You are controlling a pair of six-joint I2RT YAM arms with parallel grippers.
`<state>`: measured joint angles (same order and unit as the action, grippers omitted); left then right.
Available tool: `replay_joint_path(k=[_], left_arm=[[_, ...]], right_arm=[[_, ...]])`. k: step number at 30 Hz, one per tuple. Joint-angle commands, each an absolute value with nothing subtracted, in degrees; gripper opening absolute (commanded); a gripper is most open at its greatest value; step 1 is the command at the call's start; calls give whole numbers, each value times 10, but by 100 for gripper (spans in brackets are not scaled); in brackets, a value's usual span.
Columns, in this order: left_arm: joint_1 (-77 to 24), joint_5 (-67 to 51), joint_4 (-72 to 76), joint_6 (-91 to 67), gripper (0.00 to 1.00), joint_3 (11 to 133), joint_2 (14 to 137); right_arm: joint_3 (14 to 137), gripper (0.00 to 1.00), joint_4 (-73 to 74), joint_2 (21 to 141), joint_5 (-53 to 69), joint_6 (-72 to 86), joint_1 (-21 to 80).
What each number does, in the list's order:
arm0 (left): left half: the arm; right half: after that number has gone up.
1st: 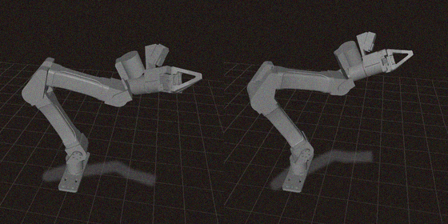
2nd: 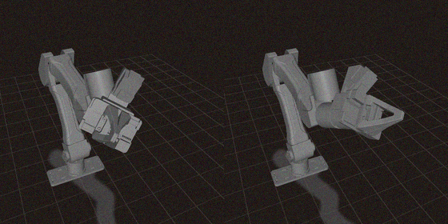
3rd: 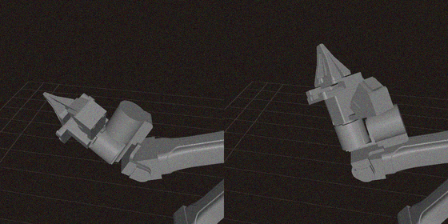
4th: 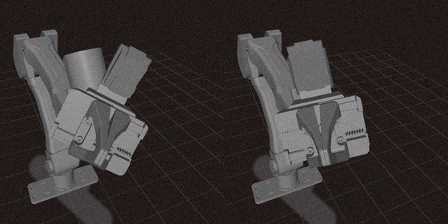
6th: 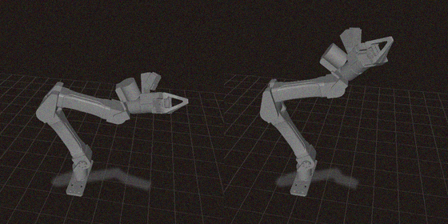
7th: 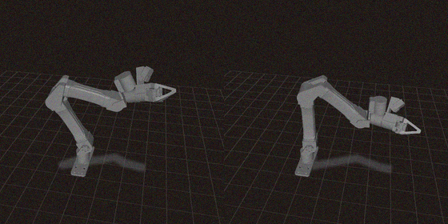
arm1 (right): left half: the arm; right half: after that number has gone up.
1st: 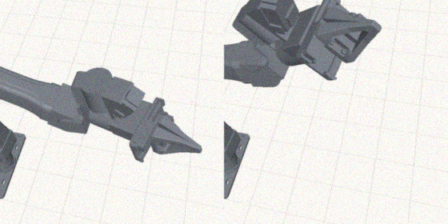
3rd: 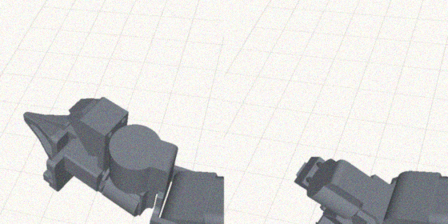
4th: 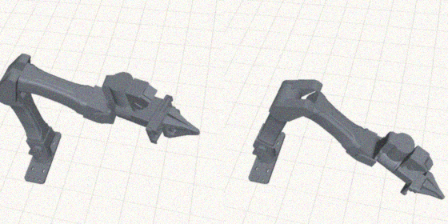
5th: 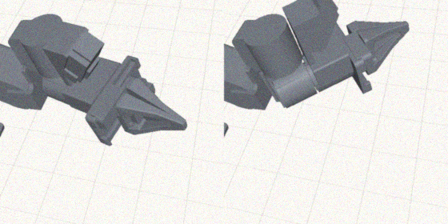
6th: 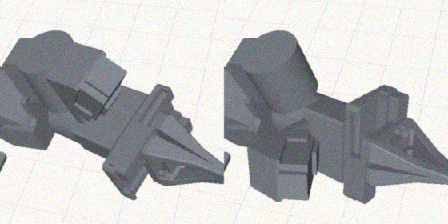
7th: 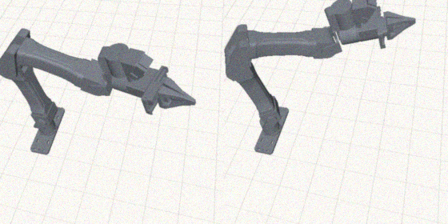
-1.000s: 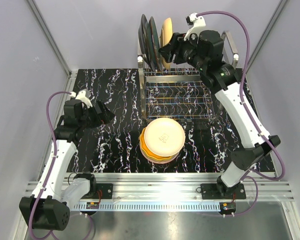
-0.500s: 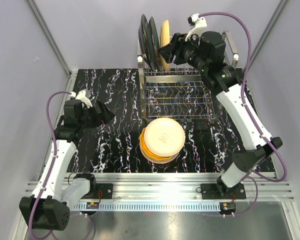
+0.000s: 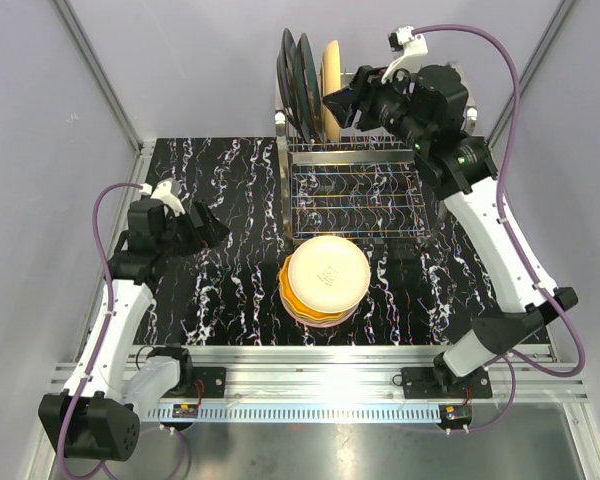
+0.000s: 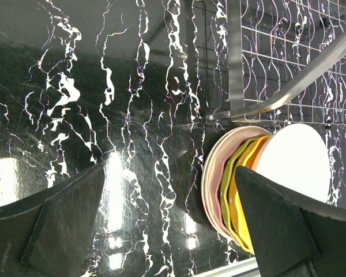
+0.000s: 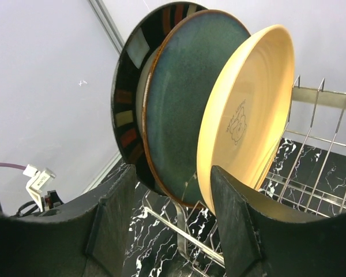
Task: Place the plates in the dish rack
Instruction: Insert the plate into the dish rack, then grab a plate with the right arm
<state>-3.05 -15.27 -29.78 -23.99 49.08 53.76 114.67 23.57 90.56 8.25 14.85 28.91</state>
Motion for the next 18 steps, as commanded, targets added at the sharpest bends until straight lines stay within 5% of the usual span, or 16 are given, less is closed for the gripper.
replay_joint_path(k=[1,11,18], left_arm=[[-27,-164,-265,-242,99,483,535],[-27,-156,-268,-240,99,484,534],[-26,-156,-268,-241,99,484,538]], right_arm=[[1140,62,215,874,88,145,287],[1083,61,234,783,97,121,287],[871,52,188,622,240,48,331]])
